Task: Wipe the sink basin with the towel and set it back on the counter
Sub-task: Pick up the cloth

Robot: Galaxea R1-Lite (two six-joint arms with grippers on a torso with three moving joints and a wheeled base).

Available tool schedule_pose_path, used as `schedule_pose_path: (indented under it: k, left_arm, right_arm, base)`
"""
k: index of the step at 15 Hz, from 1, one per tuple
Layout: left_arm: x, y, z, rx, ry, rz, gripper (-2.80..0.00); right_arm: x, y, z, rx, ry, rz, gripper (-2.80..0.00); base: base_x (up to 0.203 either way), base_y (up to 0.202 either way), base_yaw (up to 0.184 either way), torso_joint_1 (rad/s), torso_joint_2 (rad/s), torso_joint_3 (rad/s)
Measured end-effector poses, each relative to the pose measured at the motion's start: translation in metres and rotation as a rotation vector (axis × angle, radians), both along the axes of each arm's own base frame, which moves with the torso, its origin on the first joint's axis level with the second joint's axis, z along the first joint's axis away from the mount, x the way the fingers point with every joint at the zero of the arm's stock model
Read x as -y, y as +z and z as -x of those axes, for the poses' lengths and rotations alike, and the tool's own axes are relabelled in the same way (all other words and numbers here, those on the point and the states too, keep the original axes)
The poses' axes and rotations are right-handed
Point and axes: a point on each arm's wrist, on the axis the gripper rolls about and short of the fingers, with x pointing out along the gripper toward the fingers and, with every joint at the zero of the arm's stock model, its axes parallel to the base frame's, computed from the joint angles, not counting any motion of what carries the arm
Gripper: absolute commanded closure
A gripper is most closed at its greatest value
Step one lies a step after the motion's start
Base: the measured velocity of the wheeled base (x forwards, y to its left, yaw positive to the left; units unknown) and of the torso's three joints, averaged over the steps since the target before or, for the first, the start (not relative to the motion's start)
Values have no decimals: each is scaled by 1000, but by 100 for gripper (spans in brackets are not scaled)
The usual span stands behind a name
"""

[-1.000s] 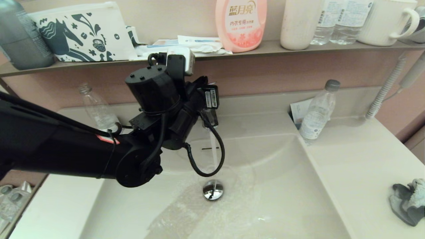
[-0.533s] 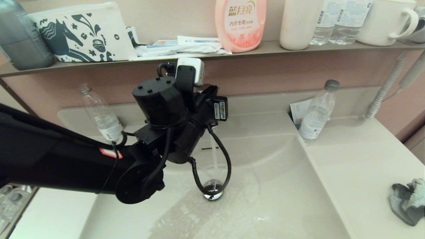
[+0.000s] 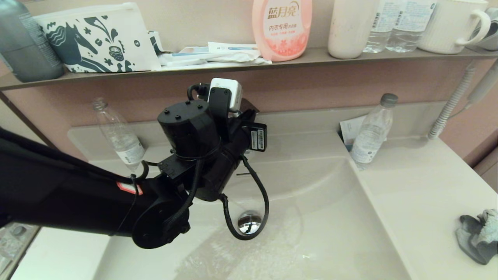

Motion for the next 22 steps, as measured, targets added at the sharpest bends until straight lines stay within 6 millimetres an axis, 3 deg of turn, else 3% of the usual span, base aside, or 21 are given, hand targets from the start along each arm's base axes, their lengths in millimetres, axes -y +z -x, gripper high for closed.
schedule_pose_path:
  k: [3, 7, 15, 22]
  left_arm:
    - [-2, 1, 2, -1, 0, -2, 0]
    - [-26, 5, 13, -7, 25, -5, 0]
    - [-113, -2, 86, -34, 97, -2, 0]
    - [-204, 7, 142, 101, 403, 93, 0]
  right_arm:
    - [0, 0, 0, 0, 0, 0, 0]
    - [0, 0, 0, 0, 0, 0, 0]
    - [0, 0, 0, 0, 0, 0, 0]
    - [0, 0, 0, 0, 0, 0, 0]
  base:
    - [0, 0, 0, 0, 0, 0]
    - [0, 0, 0, 0, 0, 0]
    - [0, 0, 0, 0, 0, 0]
    - [0, 0, 0, 0, 0, 0]
